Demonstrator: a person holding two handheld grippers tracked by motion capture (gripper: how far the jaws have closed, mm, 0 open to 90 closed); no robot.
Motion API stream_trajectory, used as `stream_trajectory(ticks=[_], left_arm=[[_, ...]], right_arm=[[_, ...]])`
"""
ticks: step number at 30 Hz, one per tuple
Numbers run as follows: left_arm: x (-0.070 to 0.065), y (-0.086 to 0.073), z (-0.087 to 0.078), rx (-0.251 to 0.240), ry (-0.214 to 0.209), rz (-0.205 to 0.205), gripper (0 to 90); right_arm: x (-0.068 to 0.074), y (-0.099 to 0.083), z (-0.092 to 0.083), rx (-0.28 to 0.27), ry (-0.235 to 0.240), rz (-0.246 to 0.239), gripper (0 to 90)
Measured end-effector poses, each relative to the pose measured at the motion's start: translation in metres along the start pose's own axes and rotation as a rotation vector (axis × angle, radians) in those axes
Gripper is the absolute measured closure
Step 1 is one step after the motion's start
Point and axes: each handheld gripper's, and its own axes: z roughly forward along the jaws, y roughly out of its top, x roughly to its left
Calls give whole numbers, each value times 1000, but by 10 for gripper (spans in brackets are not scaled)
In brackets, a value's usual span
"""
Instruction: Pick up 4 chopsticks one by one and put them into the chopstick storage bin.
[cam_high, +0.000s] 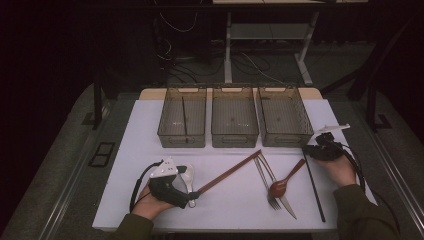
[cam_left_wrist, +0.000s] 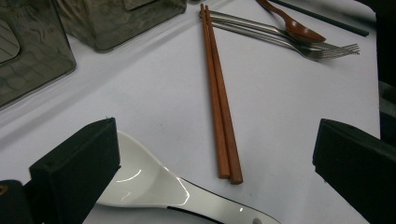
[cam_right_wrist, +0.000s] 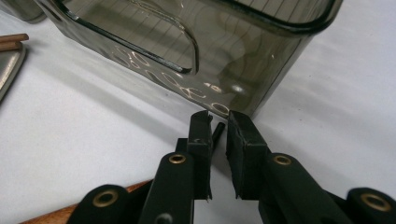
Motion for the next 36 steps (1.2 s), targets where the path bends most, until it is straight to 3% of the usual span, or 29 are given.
stream_trajectory(ticks=[15, 36], left_arm=[[0, 0, 0, 0, 0, 0, 0], [0, 0, 0, -4, -1, -2, 0]], right_arm=[[5, 0, 3, 22, -15, -22, 816], [10, 2, 5, 8, 21, -81, 855]])
